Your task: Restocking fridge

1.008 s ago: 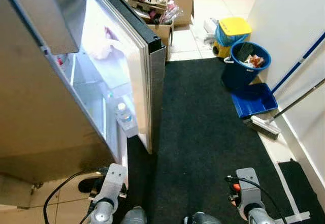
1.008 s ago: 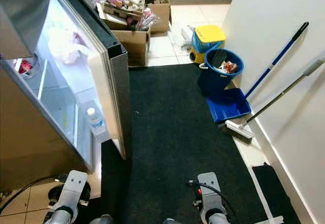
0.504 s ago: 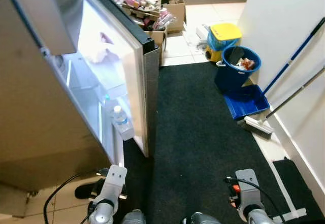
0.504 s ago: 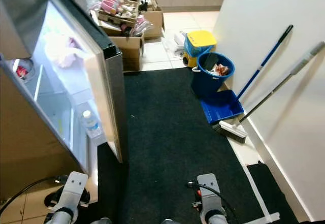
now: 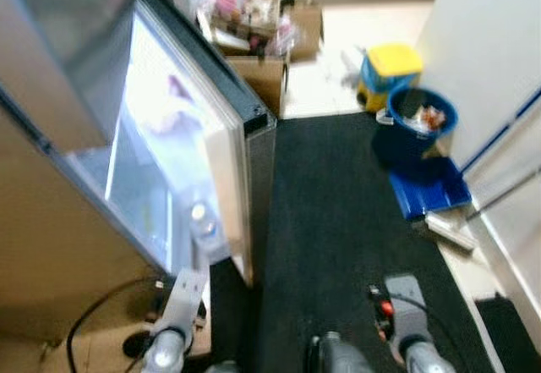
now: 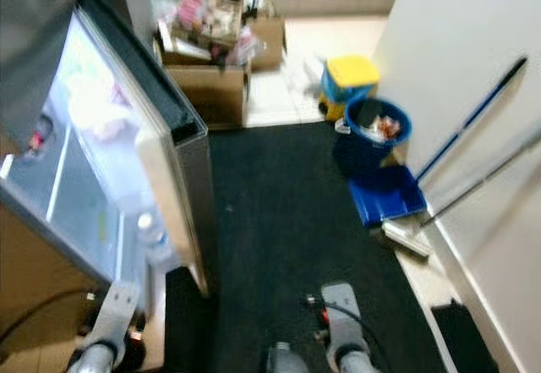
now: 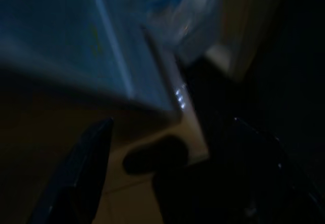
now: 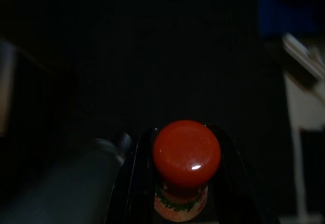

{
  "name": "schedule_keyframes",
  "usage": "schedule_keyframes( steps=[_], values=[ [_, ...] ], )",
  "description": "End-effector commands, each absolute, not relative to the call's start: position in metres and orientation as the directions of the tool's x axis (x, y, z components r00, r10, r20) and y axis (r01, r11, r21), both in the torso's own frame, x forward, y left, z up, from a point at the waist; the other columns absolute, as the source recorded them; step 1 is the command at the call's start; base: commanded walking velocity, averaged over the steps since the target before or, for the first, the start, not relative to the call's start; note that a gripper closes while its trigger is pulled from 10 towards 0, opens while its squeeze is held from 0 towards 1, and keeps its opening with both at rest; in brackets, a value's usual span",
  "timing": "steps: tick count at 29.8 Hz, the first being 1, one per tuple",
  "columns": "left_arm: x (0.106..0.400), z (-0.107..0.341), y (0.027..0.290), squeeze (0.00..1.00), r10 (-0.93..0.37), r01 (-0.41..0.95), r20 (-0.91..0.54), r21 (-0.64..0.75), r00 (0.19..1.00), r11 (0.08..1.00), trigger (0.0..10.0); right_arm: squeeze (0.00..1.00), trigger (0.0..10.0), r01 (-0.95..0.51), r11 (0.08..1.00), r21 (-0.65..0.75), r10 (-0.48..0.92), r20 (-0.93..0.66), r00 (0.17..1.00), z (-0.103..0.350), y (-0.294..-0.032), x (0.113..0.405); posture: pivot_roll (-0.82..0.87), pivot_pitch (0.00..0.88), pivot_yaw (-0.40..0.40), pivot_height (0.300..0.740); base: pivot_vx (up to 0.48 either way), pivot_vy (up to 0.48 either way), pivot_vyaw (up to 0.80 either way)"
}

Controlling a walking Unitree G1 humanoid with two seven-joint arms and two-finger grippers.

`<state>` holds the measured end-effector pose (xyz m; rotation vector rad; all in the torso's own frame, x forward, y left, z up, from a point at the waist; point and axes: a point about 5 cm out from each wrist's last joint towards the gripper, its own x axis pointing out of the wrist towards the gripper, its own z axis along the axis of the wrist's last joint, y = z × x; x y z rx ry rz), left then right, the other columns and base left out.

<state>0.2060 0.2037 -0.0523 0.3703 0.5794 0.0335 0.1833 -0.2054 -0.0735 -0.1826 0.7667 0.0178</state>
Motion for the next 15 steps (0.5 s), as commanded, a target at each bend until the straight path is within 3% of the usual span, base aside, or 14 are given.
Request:
schedule_keyframes(
  steps=[1, 8, 15],
  values=[
    [0.192, -0.062, 0.202, 0.00, 0.136, 0.082, -0.571, 0.339, 0.809, 0.937, 10.0, 0.00, 10.0, -0.081, 0.985, -0.153, -0.050, -0.700, 0.713, -0.076, -0.204, 0.179, 0.00, 0.156, -0.082, 0.740, 0.000, 0.000, 0.00],
    [0.191, -0.062, 0.203, 0.00, 0.138, 0.078, -0.570, 0.338, 0.810, 0.938, 10.0, 0.00, 10.0, -0.085, 0.985, -0.151, -0.045, -0.698, 0.715, -0.075, -0.203, 0.181, 0.00, 0.155, -0.082, 0.740, 0.000, 0.000, 0.00],
    [0.191, -0.062, 0.203, 0.00, 0.144, 0.075, -0.566, 0.344, 0.811, 0.936, 10.0, 0.00, 10.0, -0.198, 0.964, -0.176, 0.030, -0.670, 0.741, -0.071, -0.194, 0.187, 0.00, 0.152, -0.081, 0.740, 0.000, 0.000, 0.00]
  ],
)
